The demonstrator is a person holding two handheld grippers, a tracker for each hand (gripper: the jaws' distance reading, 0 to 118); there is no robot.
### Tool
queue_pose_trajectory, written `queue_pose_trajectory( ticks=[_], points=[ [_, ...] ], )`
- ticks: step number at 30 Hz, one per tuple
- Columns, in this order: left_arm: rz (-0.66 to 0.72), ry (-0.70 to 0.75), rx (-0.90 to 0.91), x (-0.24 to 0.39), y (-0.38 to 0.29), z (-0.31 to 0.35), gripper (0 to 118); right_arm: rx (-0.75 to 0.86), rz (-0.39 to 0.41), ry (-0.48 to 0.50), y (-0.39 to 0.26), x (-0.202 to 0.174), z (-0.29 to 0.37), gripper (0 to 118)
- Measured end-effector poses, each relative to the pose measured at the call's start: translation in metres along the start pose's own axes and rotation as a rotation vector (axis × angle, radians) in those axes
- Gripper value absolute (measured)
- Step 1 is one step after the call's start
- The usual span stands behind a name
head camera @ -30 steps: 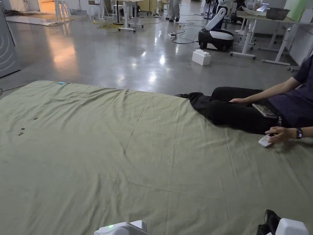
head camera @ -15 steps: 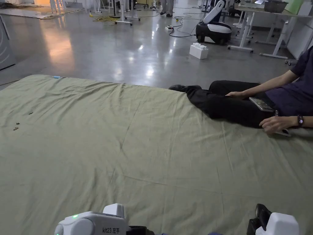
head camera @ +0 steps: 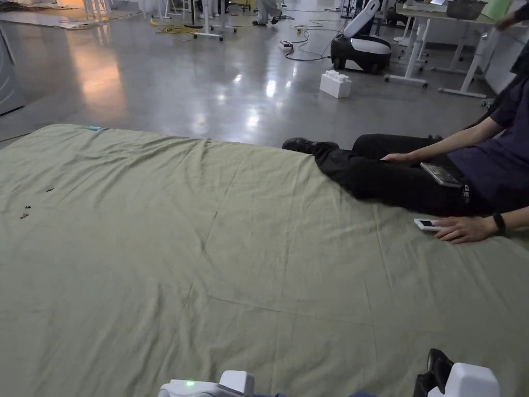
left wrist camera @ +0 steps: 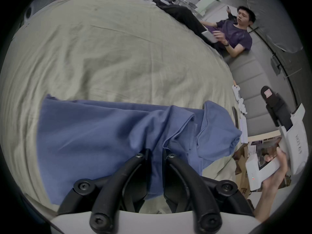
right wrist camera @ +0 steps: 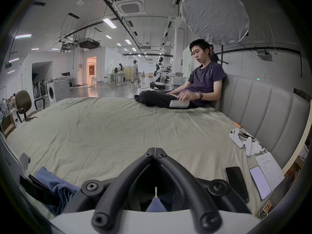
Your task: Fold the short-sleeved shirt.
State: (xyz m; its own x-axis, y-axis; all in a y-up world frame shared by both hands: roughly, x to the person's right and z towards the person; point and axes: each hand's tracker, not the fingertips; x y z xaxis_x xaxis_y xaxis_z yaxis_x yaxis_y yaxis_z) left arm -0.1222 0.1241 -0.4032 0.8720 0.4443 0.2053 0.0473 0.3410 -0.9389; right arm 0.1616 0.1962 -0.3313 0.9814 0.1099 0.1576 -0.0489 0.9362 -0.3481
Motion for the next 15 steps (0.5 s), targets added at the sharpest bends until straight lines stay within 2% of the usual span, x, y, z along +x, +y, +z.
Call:
queue_pose_trajectory(
  ticks=[4, 7, 15],
  points=[
    [-0.049, -0.089, 0.037, 0.014, 0.000, 0.007, 16, -0.003, -0.003, 0.000, 0.000, 0.001, 0.000, 0],
    [-0.086, -0.068, 0.027, 0.020, -0.001, -0.005, 16, -0.007, -0.005, 0.000, -0.001, 0.001, -0.001, 0],
    [-0.060, -0.059, 0.020, 0.017, -0.006, -0.017, 16, -0.019, -0.010, 0.001, -0.005, 0.002, -0.003, 0]
  ],
)
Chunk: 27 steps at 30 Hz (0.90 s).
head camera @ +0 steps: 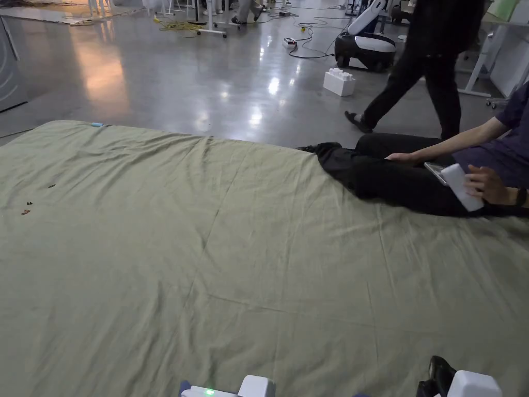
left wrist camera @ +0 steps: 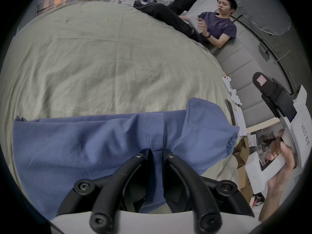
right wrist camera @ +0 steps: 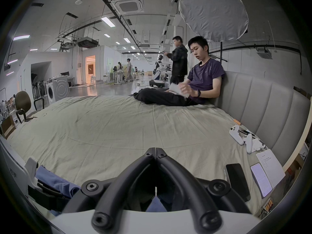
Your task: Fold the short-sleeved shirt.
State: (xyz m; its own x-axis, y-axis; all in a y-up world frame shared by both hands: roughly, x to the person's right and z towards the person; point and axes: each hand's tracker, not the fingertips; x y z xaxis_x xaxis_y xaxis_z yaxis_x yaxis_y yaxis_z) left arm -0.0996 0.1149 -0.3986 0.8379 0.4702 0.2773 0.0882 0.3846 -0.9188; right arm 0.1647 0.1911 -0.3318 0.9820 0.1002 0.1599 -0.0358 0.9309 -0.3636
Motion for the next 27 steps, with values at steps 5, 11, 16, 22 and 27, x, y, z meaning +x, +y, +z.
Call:
queue_pose_trajectory(
  ticks=[5, 11, 16, 22, 27],
  points=[
    [0.037, -0.090, -0.001, -0.011, 0.007, 0.023, 16, -0.004, -0.003, 0.003, 0.001, 0.000, -0.002, 1],
    [0.062, -0.127, 0.159, -0.046, 0.021, 0.096, 18, 0.008, 0.003, 0.005, 0.007, 0.000, -0.002, 0],
    [0.159, -0.096, 0.281, -0.112, 0.018, 0.140, 72, 0.028, -0.001, 0.004, 0.012, 0.000, -0.002, 0],
    [0.246, -0.142, 0.233, -0.182, -0.009, 0.133, 79, 0.037, -0.001, -0.003, 0.019, -0.001, -0.004, 0],
    [0.342, -0.277, 0.167, -0.211, -0.026, 0.099, 81, 0.037, 0.001, -0.007, 0.021, -0.002, -0.003, 0]
  ],
)
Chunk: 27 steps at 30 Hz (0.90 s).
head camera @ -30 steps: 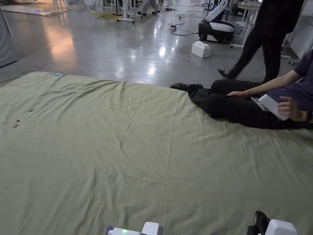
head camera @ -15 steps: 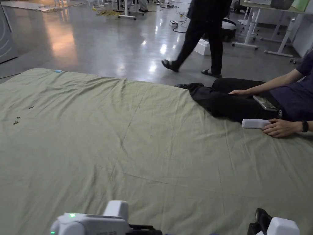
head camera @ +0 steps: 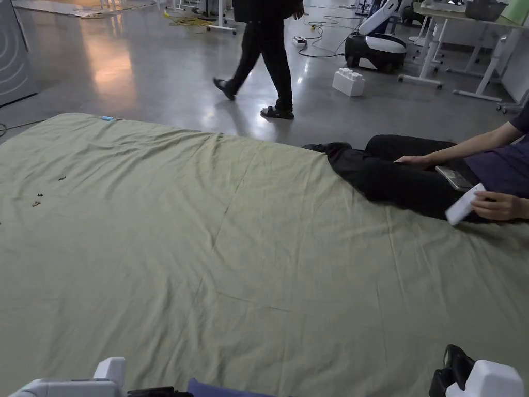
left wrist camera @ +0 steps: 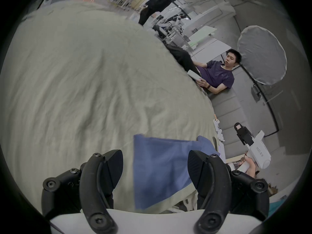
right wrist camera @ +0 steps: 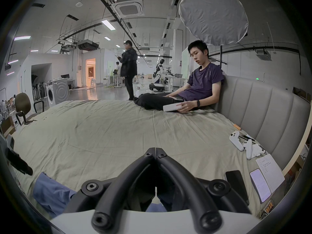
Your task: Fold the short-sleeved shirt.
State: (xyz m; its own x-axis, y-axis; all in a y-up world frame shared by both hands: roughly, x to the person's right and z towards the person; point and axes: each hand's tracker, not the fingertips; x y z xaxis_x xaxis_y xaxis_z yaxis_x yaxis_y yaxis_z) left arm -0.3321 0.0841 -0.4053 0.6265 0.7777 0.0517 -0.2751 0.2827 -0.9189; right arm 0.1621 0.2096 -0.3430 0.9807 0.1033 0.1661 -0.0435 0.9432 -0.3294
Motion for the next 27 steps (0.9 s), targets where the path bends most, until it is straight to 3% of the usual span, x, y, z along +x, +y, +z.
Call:
queue_pose_trajectory(
  ticks=[5, 13, 16, 18, 21, 27],
  points=[
    [0.060, -0.202, -0.011, -0.014, -0.011, -0.026, 81, 0.000, 0.008, -0.003, 0.001, -0.002, 0.003, 0],
    [0.058, -0.199, -0.007, -0.013, -0.012, -0.050, 76, -0.004, 0.013, -0.009, 0.001, -0.004, 0.007, 0],
    [0.029, -0.125, -0.026, -0.005, -0.011, -0.050, 56, -0.002, 0.015, -0.010, 0.002, -0.005, 0.008, 1],
    [0.033, -0.137, -0.017, -0.002, -0.009, -0.044, 26, -0.001, 0.015, -0.010, 0.001, -0.004, 0.008, 0],
    [-0.024, -0.123, 0.023, 0.014, -0.002, -0.027, 19, 0.002, 0.017, -0.010, 0.002, -0.003, 0.009, 0],
    [-0.151, -0.004, 0.024, 0.055, 0.027, 0.025, 16, 0.007, 0.025, -0.003, 0.004, 0.000, 0.010, 0]
  ],
)
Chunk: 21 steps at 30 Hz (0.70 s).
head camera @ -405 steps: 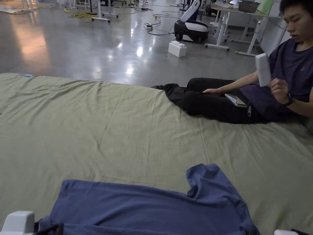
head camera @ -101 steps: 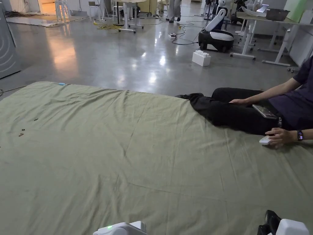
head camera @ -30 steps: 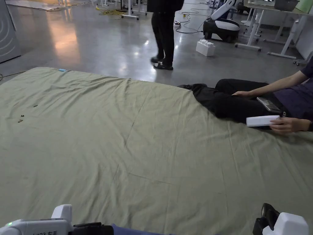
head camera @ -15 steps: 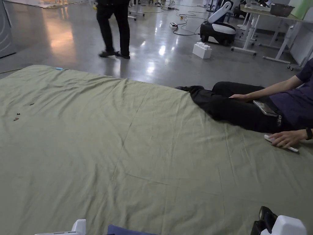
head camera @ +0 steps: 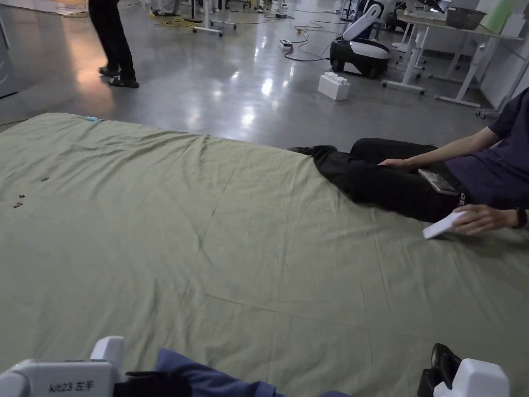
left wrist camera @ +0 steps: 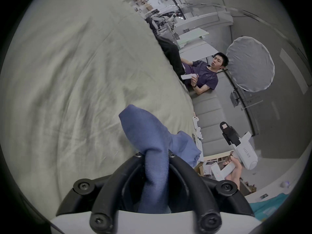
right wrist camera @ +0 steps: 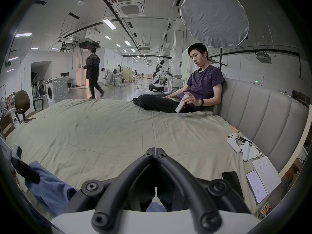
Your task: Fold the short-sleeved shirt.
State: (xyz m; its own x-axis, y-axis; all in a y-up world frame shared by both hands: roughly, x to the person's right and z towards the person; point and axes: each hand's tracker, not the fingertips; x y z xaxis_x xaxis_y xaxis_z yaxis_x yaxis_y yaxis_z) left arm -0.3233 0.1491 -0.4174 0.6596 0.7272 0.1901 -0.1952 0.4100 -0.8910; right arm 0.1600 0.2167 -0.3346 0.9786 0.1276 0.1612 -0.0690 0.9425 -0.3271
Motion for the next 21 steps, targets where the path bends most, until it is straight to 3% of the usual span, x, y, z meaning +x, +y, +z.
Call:
queue_pose_trajectory(
  ticks=[7, 13, 21],
  points=[
    [-0.155, 0.241, -0.001, 0.032, 0.040, 0.069, 16, 0.010, 0.001, 0.016, 0.000, 0.000, 0.001, 0],
    [-0.259, 0.480, -0.046, 0.059, 0.050, 0.080, 16, 0.010, -0.011, 0.027, -0.002, -0.002, 0.000, 0],
    [-0.323, 0.555, -0.098, 0.097, 0.037, 0.048, 16, 0.001, -0.030, 0.030, -0.005, 0.000, -0.001, 0]
  ],
)
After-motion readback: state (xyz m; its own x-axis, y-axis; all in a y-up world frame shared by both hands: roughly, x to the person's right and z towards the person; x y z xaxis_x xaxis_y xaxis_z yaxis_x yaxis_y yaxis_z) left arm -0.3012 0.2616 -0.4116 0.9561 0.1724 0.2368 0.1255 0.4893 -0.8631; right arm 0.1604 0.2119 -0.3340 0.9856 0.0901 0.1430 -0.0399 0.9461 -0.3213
